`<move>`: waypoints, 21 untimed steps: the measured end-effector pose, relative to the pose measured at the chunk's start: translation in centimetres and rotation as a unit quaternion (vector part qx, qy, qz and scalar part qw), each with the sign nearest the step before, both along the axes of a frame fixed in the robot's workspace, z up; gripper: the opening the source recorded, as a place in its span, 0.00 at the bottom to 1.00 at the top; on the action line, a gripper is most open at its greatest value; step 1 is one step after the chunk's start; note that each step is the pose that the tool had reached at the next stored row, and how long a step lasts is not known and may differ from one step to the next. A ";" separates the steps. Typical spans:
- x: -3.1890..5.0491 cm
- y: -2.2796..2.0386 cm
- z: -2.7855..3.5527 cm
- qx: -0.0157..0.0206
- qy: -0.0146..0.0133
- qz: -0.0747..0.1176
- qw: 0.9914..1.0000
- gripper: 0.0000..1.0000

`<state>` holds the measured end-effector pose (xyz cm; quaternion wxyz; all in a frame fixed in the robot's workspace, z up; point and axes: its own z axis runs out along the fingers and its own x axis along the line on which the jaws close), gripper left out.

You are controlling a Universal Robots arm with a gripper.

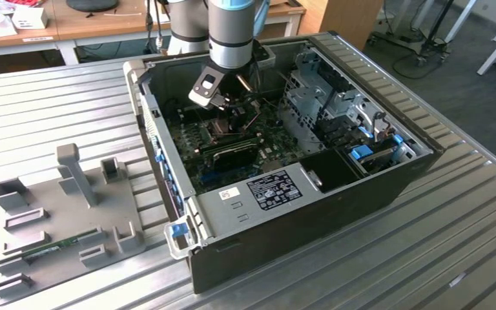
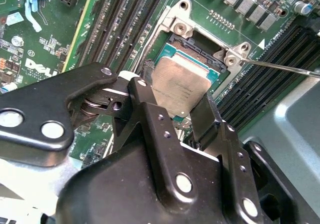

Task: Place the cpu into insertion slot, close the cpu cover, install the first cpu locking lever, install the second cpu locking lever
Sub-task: 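Place the cpu into insertion slot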

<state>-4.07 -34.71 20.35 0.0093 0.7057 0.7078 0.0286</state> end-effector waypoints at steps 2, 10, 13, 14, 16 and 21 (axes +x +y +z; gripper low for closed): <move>0.00 0.00 -0.01 0.000 0.000 0.000 1.000 0.54; 0.10 0.00 0.11 0.000 0.000 0.000 1.000 0.54; 0.14 0.01 0.23 0.000 0.000 0.000 1.000 0.54; 0.15 0.01 0.28 0.000 0.000 0.000 1.000 0.54; 0.16 0.00 0.37 0.000 0.000 0.000 1.000 0.54; 0.17 0.00 0.41 0.000 0.000 0.000 1.000 0.54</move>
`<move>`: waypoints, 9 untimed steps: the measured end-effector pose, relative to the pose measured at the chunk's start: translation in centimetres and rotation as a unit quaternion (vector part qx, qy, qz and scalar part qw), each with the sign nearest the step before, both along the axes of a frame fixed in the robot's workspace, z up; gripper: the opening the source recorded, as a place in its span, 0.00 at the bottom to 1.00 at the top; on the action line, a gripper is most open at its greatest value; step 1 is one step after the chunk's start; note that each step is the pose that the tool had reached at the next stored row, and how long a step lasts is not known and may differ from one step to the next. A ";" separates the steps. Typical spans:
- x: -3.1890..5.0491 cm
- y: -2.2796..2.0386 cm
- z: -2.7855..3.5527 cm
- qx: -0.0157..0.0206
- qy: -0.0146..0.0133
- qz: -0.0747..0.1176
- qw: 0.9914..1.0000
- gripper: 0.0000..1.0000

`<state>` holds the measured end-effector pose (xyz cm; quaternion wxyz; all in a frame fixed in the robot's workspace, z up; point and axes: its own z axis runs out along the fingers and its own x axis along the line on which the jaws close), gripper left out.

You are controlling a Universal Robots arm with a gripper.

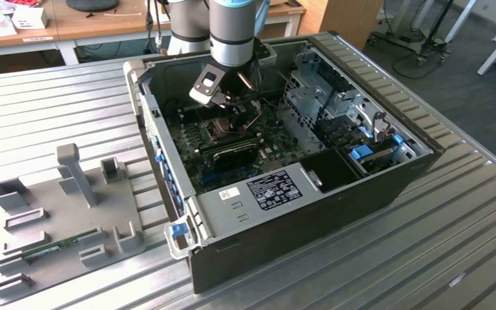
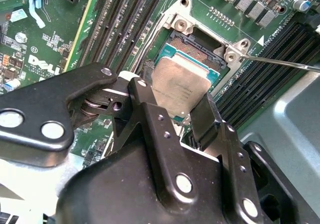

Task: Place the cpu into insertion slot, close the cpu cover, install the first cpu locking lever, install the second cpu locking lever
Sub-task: 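Place the cpu into insertion slot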

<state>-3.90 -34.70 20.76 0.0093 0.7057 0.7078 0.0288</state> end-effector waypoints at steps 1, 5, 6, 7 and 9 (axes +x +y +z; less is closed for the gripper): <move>0.00 0.00 0.00 0.000 0.000 0.000 1.000 0.54; 0.00 0.09 -0.01 0.000 0.000 0.000 1.000 0.54; -0.01 0.12 -0.01 0.000 0.000 0.000 1.000 0.54; -0.02 0.14 -0.01 0.000 0.000 0.000 1.000 0.54; -0.06 0.16 -0.02 0.000 0.000 0.000 1.000 0.54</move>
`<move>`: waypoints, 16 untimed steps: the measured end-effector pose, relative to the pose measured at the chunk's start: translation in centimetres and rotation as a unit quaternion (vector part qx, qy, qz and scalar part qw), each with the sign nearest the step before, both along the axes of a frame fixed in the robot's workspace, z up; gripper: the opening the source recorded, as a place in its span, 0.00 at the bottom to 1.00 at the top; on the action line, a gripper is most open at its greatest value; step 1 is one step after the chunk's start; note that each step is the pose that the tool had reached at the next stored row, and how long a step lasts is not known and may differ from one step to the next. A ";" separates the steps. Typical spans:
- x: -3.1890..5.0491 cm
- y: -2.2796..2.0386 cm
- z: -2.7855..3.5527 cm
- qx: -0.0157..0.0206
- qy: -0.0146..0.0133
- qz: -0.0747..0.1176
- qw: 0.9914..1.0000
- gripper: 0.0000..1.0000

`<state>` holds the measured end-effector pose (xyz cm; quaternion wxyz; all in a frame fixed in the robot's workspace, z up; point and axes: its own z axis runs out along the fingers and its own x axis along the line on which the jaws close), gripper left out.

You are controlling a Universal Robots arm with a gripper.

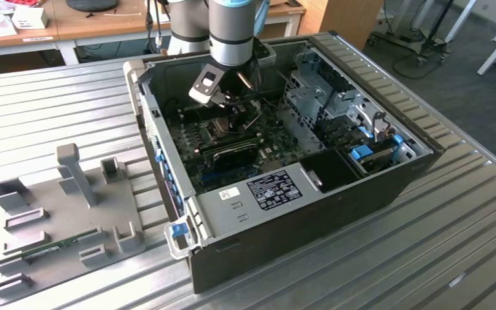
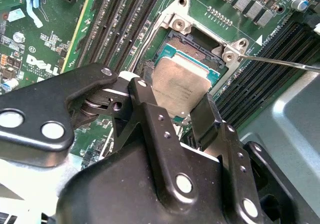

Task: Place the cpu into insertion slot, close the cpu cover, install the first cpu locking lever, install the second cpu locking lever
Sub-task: 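Place the cpu into insertion slot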

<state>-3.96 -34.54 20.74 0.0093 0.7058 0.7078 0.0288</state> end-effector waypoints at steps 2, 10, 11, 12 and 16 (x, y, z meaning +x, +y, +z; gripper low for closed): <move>-0.07 0.01 0.00 0.000 0.000 0.000 1.000 0.54; -0.35 0.01 -0.09 0.000 0.000 -0.002 1.000 0.54; -0.35 0.01 -0.09 0.001 0.000 -0.002 1.000 0.54; -0.34 0.02 -0.10 0.001 0.000 -0.002 1.000 0.54; -0.34 0.03 -0.17 0.003 0.000 -0.002 1.000 0.54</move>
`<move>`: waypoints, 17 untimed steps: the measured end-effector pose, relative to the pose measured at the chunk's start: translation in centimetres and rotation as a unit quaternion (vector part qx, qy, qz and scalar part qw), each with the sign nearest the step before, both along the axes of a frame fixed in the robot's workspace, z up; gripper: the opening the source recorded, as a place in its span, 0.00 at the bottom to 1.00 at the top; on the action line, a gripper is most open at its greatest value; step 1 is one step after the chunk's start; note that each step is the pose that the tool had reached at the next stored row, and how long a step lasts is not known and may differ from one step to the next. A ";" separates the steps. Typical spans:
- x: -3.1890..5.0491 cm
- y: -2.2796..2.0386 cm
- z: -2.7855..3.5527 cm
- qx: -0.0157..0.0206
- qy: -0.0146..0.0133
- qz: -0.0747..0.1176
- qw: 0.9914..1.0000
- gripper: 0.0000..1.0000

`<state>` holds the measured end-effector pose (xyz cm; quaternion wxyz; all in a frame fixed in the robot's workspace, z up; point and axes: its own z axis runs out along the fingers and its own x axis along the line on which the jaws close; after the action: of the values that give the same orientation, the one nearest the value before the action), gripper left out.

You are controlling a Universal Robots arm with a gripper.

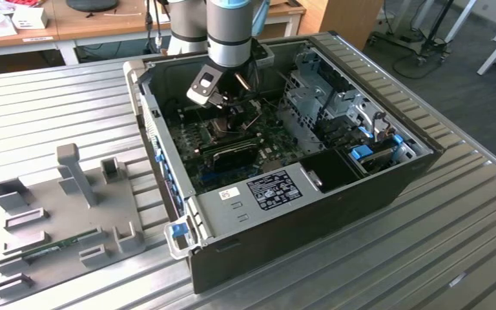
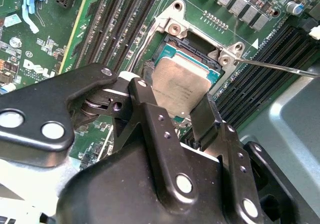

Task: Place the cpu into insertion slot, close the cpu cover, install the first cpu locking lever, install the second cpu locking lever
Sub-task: 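Place the cpu into insertion slot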

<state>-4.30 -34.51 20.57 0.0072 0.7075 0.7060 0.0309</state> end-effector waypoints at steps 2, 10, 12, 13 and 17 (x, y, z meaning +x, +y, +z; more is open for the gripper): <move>0.00 0.00 -0.10 0.002 0.000 0.000 1.000 0.54; 0.02 0.00 -0.54 0.004 0.000 0.000 1.000 0.54; 0.01 0.00 -0.68 0.004 0.000 0.000 1.000 0.54; 0.01 0.00 -0.73 0.004 0.000 0.000 1.000 0.54; 0.01 0.00 -0.81 0.004 0.000 0.000 1.000 0.54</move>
<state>-4.28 -34.51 19.76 0.0042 0.7076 0.7058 0.0340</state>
